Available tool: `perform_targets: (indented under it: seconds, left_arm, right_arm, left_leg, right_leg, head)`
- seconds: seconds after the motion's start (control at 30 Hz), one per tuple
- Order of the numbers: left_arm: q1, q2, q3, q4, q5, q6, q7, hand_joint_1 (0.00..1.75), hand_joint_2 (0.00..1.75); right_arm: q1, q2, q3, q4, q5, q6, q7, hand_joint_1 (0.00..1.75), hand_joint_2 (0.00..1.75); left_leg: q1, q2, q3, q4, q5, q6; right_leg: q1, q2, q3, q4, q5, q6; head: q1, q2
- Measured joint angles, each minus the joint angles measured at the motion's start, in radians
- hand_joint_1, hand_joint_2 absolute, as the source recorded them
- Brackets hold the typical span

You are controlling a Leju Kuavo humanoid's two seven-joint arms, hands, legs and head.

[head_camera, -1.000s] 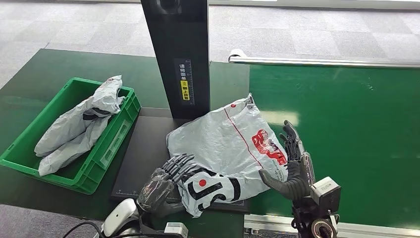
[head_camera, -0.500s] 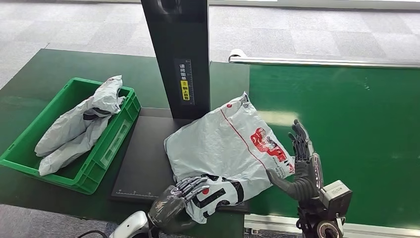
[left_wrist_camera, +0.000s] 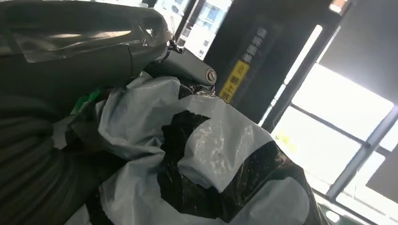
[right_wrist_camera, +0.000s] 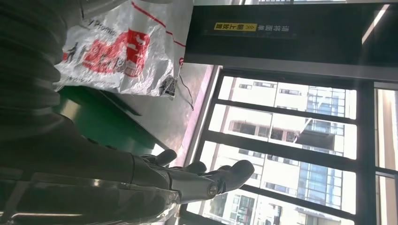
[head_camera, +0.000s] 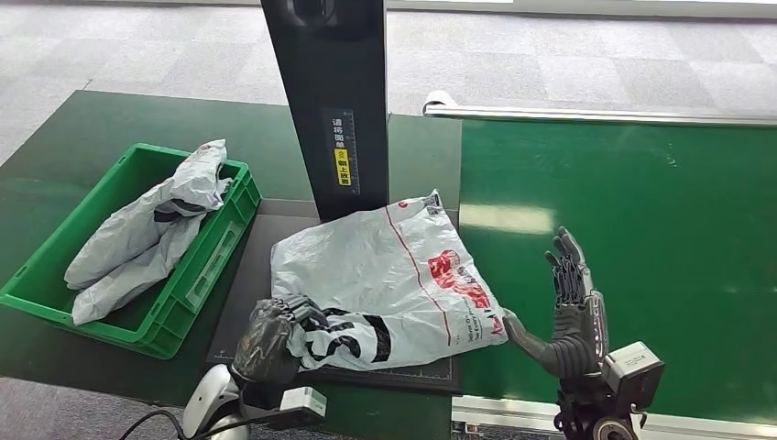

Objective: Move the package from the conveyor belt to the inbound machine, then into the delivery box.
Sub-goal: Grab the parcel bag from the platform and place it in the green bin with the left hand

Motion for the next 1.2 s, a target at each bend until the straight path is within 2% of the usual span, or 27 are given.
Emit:
perform_targets:
  seconds: [0.23,0.5,0.7,0.87,0.97,1.1,1.2]
  left_arm:
    - [0.003,0.004,0.127,-0.115,0.052,0.059,-0.041,1.75,1.75]
    - [0.009,0.005,0.167,-0.160,0.052,0.064,-0.046,1.75,1.75]
    - [0.007,0.006,0.222,-0.209,0.053,0.168,-0.085,1.75,1.75]
    - [-0.031,0.008,0.350,-0.272,0.093,0.186,-0.117,1.75,1.75]
    - [-0.066,0.015,0.425,-0.289,0.115,0.186,-0.109,1.75,1.75]
    - [-0.107,0.044,0.520,-0.291,0.131,0.186,-0.089,1.75,1.75]
    - [-0.128,0.072,0.602,-0.287,0.162,0.186,-0.113,1.75,1.75]
  right_arm:
    - [0.004,-0.001,0.000,-0.001,-0.001,-0.010,0.000,0.00,1.75]
    - [0.004,-0.001,0.000,-0.002,-0.001,-0.012,0.000,0.00,1.75]
    - [0.012,0.000,0.000,-0.003,0.005,-0.025,-0.001,0.00,1.75]
    - [0.044,0.006,0.000,-0.017,0.017,-0.044,-0.009,0.00,1.75]
    - [0.055,0.008,-0.003,-0.027,0.021,-0.050,-0.010,0.00,1.75]
    - [0.057,0.010,-0.005,-0.031,0.023,-0.052,-0.011,0.00,1.75]
    - [0.053,0.011,-0.005,-0.030,0.027,-0.052,-0.010,0.00,1.75]
  left_leg:
    - [0.000,0.000,0.000,0.000,0.000,0.000]
    - [0.000,0.000,0.000,0.000,0.000,0.000]
    - [0.000,0.000,0.000,0.000,0.000,0.000]
    - [0.000,0.000,0.000,0.000,0.000,0.000]
    - [0.000,0.000,0.000,0.000,0.000,0.000]
    - [0.000,0.000,0.000,0.000,0.000,0.000]
    - [0.000,0.001,0.000,0.000,0.000,0.000]
  right_leg:
    - [0.000,0.000,0.000,0.000,0.000,0.000]
    - [0.000,0.000,0.000,0.000,0.000,0.000]
    - [0.000,0.000,0.000,0.000,0.000,0.000]
    - [0.000,0.000,0.000,0.000,0.000,0.000]
    - [0.000,0.000,0.000,0.000,0.000,0.000]
    - [0.000,0.000,0.000,0.000,0.000,0.000]
    - [0.000,0.000,0.000,0.000,0.000,0.000]
  head:
    - [0.000,0.000]
    - [0.000,0.000]
    - [0.000,0.000]
    - [0.000,0.000]
    - [0.000,0.000]
    - [0.000,0.000]
    - [0.000,0.000]
